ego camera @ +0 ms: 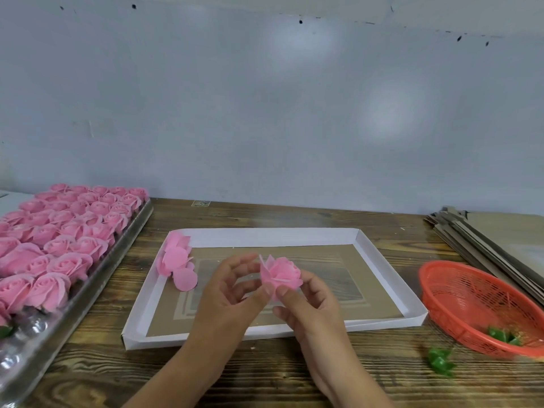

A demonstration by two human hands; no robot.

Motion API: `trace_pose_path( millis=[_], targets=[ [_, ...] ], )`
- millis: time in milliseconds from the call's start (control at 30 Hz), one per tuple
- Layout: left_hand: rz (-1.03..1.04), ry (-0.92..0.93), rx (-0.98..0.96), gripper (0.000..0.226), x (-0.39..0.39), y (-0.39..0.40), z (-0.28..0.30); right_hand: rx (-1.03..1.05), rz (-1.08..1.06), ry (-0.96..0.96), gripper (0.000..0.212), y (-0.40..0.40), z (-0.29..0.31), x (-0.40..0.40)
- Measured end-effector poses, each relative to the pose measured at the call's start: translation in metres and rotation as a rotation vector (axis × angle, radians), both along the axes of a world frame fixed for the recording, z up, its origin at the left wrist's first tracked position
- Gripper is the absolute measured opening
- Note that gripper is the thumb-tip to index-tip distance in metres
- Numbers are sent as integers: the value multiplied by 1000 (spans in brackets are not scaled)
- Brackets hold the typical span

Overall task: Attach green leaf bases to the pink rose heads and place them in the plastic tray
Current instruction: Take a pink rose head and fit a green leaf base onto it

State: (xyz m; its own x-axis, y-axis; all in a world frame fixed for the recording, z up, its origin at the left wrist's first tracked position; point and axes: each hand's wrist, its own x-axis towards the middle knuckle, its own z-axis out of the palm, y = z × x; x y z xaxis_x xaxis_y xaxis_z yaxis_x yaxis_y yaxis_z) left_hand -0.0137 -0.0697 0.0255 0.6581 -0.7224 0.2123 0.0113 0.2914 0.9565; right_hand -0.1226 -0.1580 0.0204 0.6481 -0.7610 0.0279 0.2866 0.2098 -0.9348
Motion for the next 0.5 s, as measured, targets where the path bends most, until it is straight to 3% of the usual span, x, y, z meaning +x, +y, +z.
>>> trace_pose_path(
  millis=[133,233,333,400,500],
  targets=[
    [4,28,11,57,2,1,0,48,71,-45,27,-1,0,0],
    [-40,22,90,60,4,2,1,65,125,-84,38,-2,2,-1],
    [-251,-51,177,54,8,6,7,59,165,-126,37,-3,3,-1],
    [-366,-84,223,61,9,8,11,54,189,-144,35,-2,3,-2],
    [-358,-54,234,64,6,4,10,-6,235,-114,41,2,5,-2]
  ],
)
